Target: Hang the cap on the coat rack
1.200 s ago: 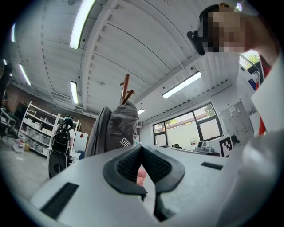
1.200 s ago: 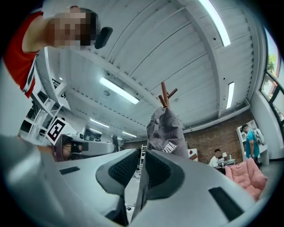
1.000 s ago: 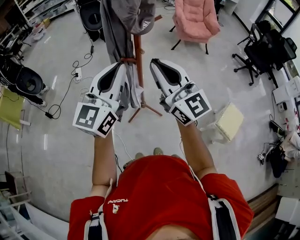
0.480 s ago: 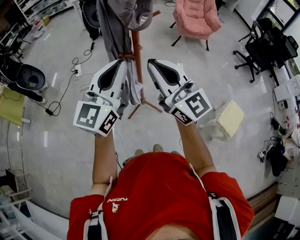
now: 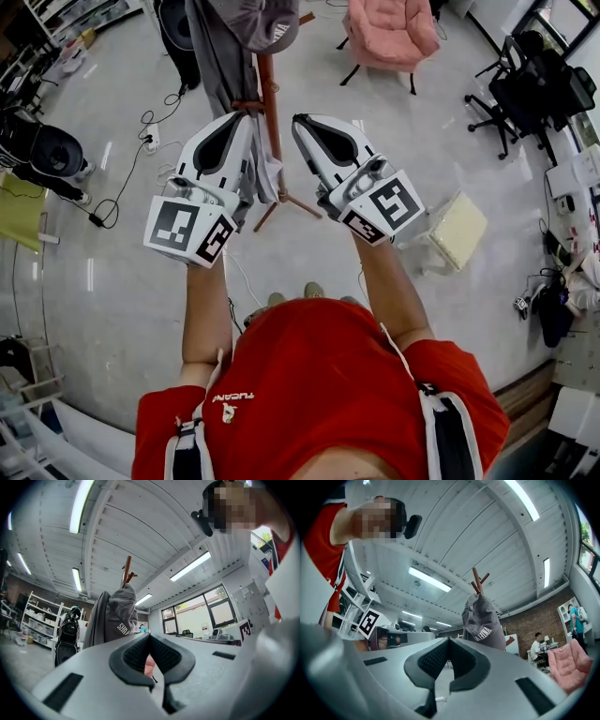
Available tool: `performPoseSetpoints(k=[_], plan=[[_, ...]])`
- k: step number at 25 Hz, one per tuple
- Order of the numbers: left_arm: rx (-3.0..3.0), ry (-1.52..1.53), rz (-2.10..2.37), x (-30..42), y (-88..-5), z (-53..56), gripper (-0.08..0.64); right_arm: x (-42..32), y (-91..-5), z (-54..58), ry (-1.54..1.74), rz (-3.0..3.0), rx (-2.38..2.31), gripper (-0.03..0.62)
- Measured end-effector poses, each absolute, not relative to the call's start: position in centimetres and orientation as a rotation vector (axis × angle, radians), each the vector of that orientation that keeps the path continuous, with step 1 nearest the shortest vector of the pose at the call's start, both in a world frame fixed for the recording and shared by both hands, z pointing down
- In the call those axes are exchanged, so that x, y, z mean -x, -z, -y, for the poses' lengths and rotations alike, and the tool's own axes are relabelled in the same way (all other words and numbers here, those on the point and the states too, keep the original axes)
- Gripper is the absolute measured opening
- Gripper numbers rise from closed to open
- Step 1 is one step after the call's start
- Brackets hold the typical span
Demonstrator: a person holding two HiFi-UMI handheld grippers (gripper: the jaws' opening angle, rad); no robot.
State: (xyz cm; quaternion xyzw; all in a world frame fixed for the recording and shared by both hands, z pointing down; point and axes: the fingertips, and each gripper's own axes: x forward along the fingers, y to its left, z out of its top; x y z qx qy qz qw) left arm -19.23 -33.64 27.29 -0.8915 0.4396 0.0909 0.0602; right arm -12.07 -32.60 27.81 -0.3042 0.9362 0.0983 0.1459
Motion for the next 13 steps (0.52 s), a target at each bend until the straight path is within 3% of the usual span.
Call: performPoseSetpoints(k=[13], plan=[[2.699,-0.273,-1.333,19.37,-27.26,33.80,0.008,12.04,-27.63,32.77,-0.293,-2.698,0.873,0.023]])
